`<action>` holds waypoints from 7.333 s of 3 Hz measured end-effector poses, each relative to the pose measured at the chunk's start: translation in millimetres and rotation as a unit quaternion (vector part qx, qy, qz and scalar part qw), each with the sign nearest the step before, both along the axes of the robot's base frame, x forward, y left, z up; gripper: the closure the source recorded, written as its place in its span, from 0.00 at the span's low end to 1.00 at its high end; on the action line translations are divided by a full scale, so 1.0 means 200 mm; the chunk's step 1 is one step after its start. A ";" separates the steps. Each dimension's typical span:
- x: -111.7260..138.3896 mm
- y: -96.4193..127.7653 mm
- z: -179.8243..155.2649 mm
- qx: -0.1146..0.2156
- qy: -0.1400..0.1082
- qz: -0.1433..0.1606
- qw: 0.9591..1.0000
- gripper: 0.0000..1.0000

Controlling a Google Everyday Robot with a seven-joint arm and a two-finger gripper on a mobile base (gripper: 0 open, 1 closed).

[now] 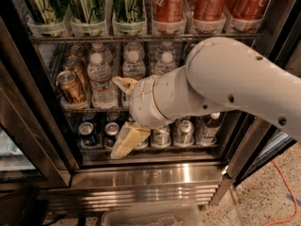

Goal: Pick orange can from middle shelf of fridge

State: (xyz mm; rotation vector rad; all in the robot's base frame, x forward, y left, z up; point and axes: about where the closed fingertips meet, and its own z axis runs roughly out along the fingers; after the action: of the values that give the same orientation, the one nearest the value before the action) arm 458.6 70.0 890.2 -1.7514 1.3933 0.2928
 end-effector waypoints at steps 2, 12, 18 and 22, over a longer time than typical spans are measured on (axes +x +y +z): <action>0.05 0.30 -0.22 0.057 0.027 0.022 0.998 0.00; 0.18 0.84 -0.33 0.246 -0.113 -0.189 0.944 0.00; 0.37 0.66 -0.27 0.303 -0.187 -0.334 0.873 0.00; 0.48 0.69 -0.23 0.356 -0.198 -0.370 0.835 0.28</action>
Offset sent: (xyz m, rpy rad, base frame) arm 0.0272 0.1127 -0.0902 0.1951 0.1255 0.0951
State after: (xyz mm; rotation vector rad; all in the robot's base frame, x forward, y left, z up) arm 554.2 208.3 845.1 -0.5430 1.3028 -0.0022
